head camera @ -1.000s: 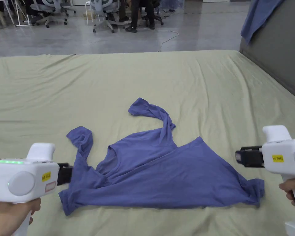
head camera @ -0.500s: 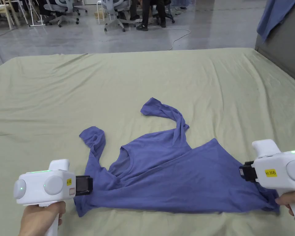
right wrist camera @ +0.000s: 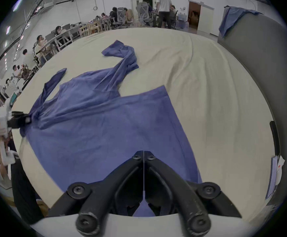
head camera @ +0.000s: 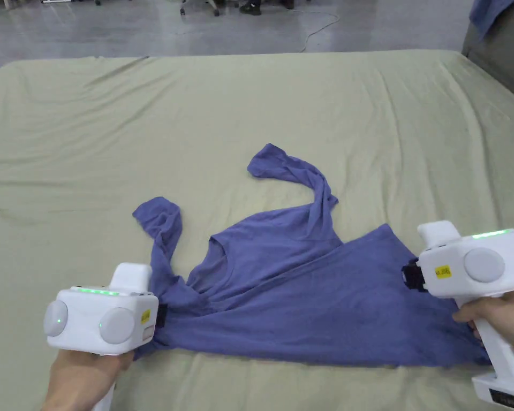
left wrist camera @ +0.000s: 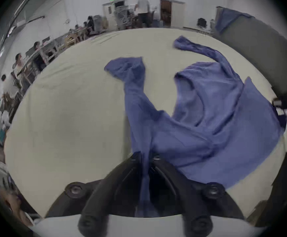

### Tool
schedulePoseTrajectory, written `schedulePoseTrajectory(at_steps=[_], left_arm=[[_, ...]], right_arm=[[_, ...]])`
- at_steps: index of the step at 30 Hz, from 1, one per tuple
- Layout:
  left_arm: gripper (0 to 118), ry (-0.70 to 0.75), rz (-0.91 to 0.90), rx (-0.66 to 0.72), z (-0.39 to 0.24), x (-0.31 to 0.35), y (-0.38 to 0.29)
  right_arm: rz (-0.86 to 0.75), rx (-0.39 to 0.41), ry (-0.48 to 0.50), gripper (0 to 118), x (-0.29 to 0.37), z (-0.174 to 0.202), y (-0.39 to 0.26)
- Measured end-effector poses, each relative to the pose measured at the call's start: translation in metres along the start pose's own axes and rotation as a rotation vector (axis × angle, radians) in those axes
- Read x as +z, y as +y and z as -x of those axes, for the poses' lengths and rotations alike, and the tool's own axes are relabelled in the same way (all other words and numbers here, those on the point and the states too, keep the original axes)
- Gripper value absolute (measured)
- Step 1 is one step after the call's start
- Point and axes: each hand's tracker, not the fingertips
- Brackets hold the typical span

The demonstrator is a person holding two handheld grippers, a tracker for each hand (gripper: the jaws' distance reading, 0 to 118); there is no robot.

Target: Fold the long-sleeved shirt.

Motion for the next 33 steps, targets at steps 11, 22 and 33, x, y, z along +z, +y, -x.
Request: schedulePoseTrajectory(at_steps=[11,22,33], left_arm=[[4,-0.036,-0.157,0.065,0.004,0.061,0.004],[4,-0.007,-0.2,0.09,0.009,0.046,0.048],[4,-0.003,-0.542,0.103,0.022,0.13,0.26]], right_arm=[[0.144,0.026,-0.048,58,-0.076,-0.002,0.081],[-0.056,-0.012,-0.041,0,-0.012,-0.014,0.083],[-0.519,-0.03,-0.149,0,0.222,-0.074,0.211]])
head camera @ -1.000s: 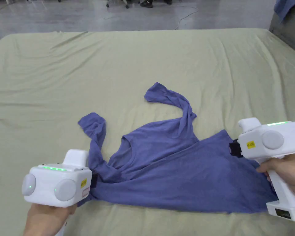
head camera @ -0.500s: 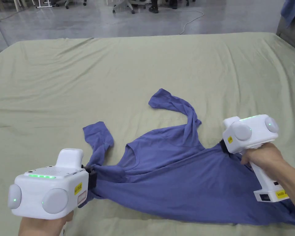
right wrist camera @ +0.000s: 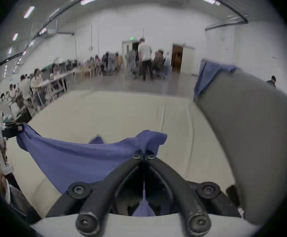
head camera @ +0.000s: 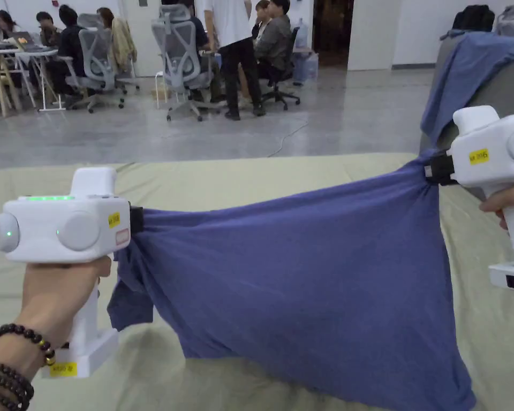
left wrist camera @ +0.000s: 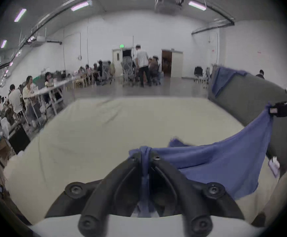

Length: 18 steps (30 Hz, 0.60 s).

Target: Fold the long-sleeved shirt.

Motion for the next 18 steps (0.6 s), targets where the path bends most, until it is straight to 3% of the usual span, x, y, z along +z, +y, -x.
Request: schedulePoseTrajectory(at_steps=[3,9,11,18], left_arm=[[4,0.043,-0.096,-0.029,-0.011,-0.007,0.086],[4,0.137,-0.226,-0.023,-0.026,-0.004,0.22],[4,0.18,-0.236,-0.038,-0.029,-0.005,0.245],[4,0.191,-0.258,-0.009,-0.025,-0.01,0.259]], right_arm=[[-0.105,0.008,-0.065,0,0.006,-0.008,0.073],[-0.255,-0.093,-0.11,0,0.015,-0.015,0.176],[-0.269,-0.127,-0.096,0,0.012,-0.017,0.193],[-0.287,-0.133,-0.088,0,-0.01,-0.015,0.202]])
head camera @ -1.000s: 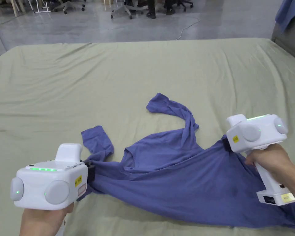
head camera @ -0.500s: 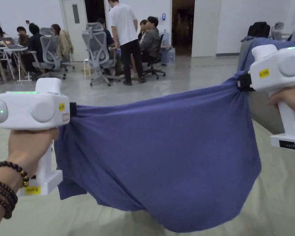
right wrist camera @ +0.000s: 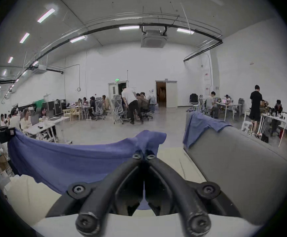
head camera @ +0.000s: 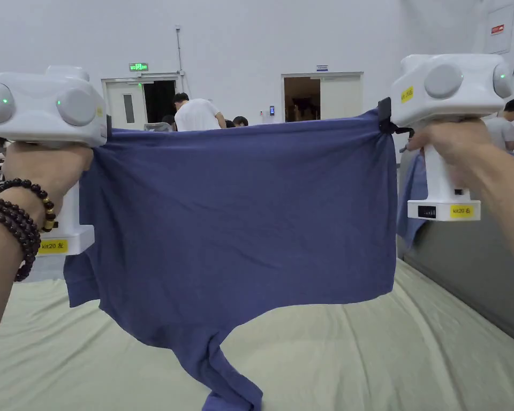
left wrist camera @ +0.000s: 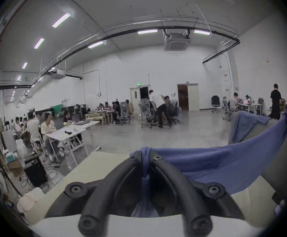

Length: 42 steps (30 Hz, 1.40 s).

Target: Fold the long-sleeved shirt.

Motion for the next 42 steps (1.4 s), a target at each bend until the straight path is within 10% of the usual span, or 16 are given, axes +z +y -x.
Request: schedulePoseTrajectory(at_steps=[17,29,42], left_arm=[[4,-0.031,0.358,-0.017,0.007,-0.037,-0.268],[4,-0.154,0.307,-0.156,0.041,0.162,-0.329],[7,-0.245,0.754,-0.1,0.042,0.269,-0.514]], right_arm=[[0.412,-0.084,0.028,0,-0.074,0.01,-0.304],[0.353,0.097,0.13,0,0.133,-0.004,-0.368],[0.91,0.191,0.16,0,0.228,-0.02,-0.553]])
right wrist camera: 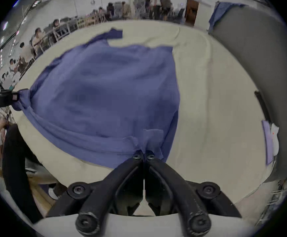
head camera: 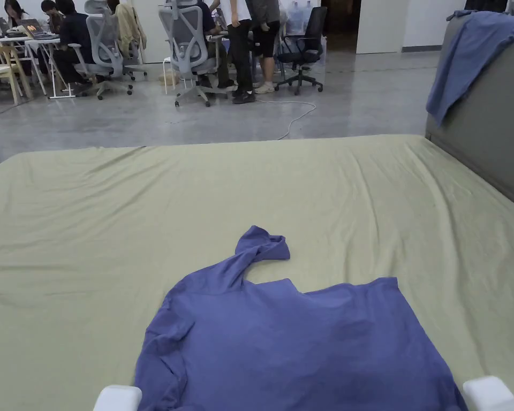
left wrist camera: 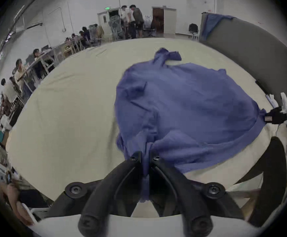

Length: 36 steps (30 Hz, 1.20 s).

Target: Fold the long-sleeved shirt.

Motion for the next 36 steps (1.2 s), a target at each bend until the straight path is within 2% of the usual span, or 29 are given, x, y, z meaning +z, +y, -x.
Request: schedulePoseTrajectory(at_steps=[1,2,3,4,5,7,8,9,10,11,13,16,18,19,20,21,22,26,29,32,35,36], left_arm=[[21,-0.006,0.001,0.005,0.002,0.002,0.002],[54,-0.014,-0.002,0.014,0.005,0.006,0.006],[101,-0.037,-0.007,0.023,0.006,0.015,0.01],[118,-0.055,-0.022,0.033,0.01,0.021,0.016],[116,-0.067,-0.066,0.055,0.013,0.03,0.023],[116,-0.045,-0.133,0.031,0.015,0.046,0.039],[113,-0.01,-0.153,0.033,0.016,0.051,0.047],[87,0.019,-0.183,0.045,0.018,0.055,0.054],[36,0.032,-0.214,0.038,0.019,0.058,0.061],[0,0.035,-0.212,0.027,0.019,0.055,0.069],[0,0.058,-0.222,0.057,0.023,0.048,0.086],[0,0.038,-0.262,0.108,0.033,0.029,0.123],[12,0.031,-0.295,0.117,0.04,0.006,0.156],[12,0.026,-0.293,0.127,0.048,-0.012,0.171],[50,-0.022,-0.277,0.152,0.055,-0.035,0.19],[105,-0.024,-0.18,0.172,0.061,-0.058,0.204],[118,-0.028,-0.161,0.148,0.064,-0.081,0.22],[115,0.077,-0.041,0.13,0.07,-0.171,0.255],[106,0.087,0.066,0.158,0.076,-0.224,0.264],[104,0.08,0.129,0.177,0.073,-0.252,0.262],[82,0.068,0.169,0.108,0.061,-0.256,0.26],[50,0.084,0.156,0.101,0.055,-0.247,0.26]], right_arm=[[0.004,0.0,0.007,6,0.003,0.0,0.002],[-0.005,-0.003,0.011,25,0.012,-0.001,0.003],[-0.018,-0.013,0.015,70,0.02,-0.003,0.007],[-0.046,-0.044,0.019,102,0.027,-0.004,0.014],[-0.083,-0.054,0.002,112,0.035,-0.005,0.021],[-0.19,-0.075,-0.008,111,0.058,-0.008,0.035],[-0.205,-0.093,-0.017,106,0.063,-0.009,0.044],[-0.216,-0.106,-0.007,72,0.067,-0.01,0.051],[-0.233,-0.099,-0.002,20,0.07,-0.01,0.057],[-0.234,-0.087,0.003,0,0.068,-0.007,0.062],[-0.229,-0.104,-0.006,0,0.057,-0.002,0.07],[-0.212,-0.073,0.04,0,0.045,0.001,0.078],[-0.208,-0.068,0.056,0,0.038,0.004,0.087],[-0.205,-0.062,0.063,0,0.034,0.004,0.09],[-0.203,-0.056,0.067,0,0.028,0.004,0.093],[-0.201,-0.051,0.072,0,0.023,0.004,0.095],[-0.195,-0.048,0.079,0,0.02,0.007,0.099],[-0.159,-0.056,0.107,0,0.001,0.004,0.1],[-0.116,-0.048,0.094,0,-0.014,-0.002,0.099],[-0.1,-0.043,0.078,0,-0.023,-0.006,0.104],[-0.097,-0.053,0.063,0,-0.027,-0.012,0.113],[-0.099,-0.056,0.058,0,-0.028,-0.015,0.116]])
